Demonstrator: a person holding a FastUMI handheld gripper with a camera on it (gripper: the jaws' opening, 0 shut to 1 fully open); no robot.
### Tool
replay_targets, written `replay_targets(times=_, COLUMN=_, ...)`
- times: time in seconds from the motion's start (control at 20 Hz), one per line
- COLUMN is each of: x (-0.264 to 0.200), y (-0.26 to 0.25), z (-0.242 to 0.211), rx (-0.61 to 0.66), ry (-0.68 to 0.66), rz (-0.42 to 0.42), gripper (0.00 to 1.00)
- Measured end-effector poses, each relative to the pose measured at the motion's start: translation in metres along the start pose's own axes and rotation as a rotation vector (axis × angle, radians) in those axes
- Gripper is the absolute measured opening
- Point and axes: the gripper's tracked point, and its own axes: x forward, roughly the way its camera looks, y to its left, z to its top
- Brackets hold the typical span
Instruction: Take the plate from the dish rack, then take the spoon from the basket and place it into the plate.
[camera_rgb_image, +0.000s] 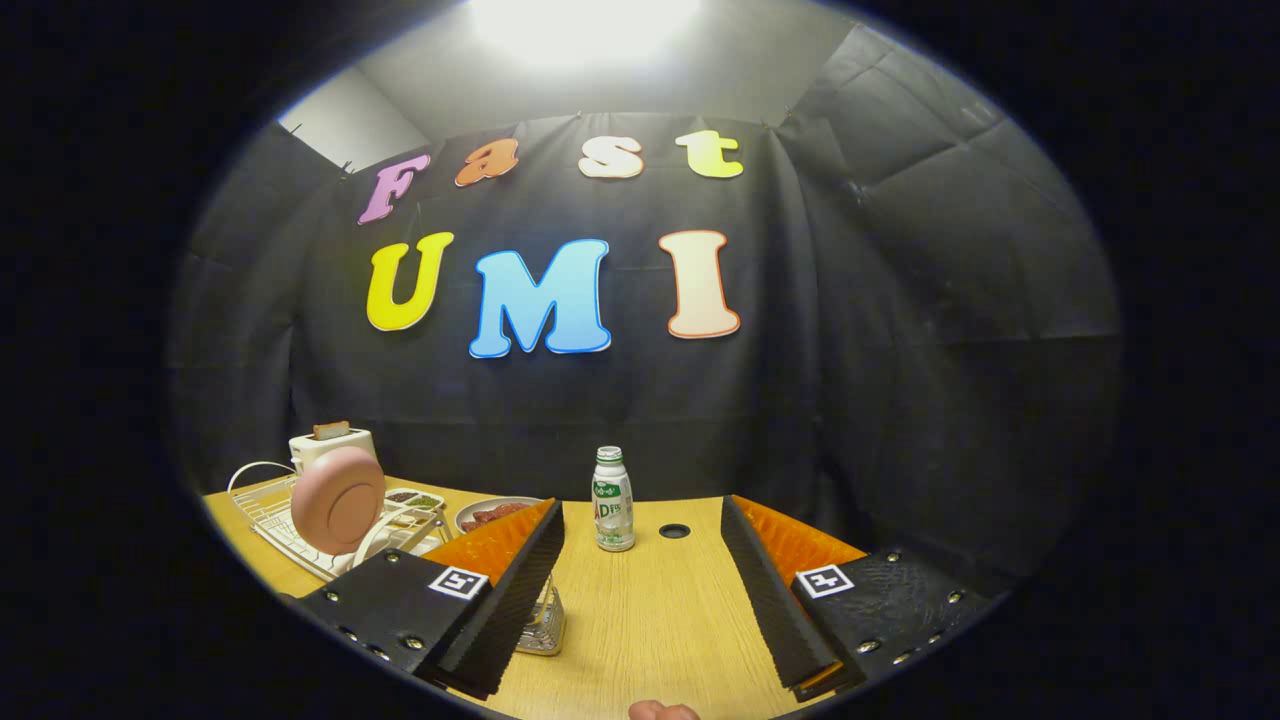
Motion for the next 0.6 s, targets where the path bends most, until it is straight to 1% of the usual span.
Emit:
replay_targets(times=0.1, x=-0.01, y=0.018, z=0.022, rx=-0.006, ry=-0.013, rz=0.022, gripper=0.96)
replay_targets(times=0.25, x=-0.016, y=0.042, z=0.047, rx=-0.005, ry=-0.012, rz=0.027, gripper=0.96)
replay_targets(times=0.4, x=-0.015, y=0.067, z=0.061, rx=0.041, ry=0.009, rz=0.017, gripper=0.96)
replay_targets(times=0.6, x=-0.011, y=0.098, z=0.076, rx=0.051, ry=0.056, rz=0.015, gripper=0.96)
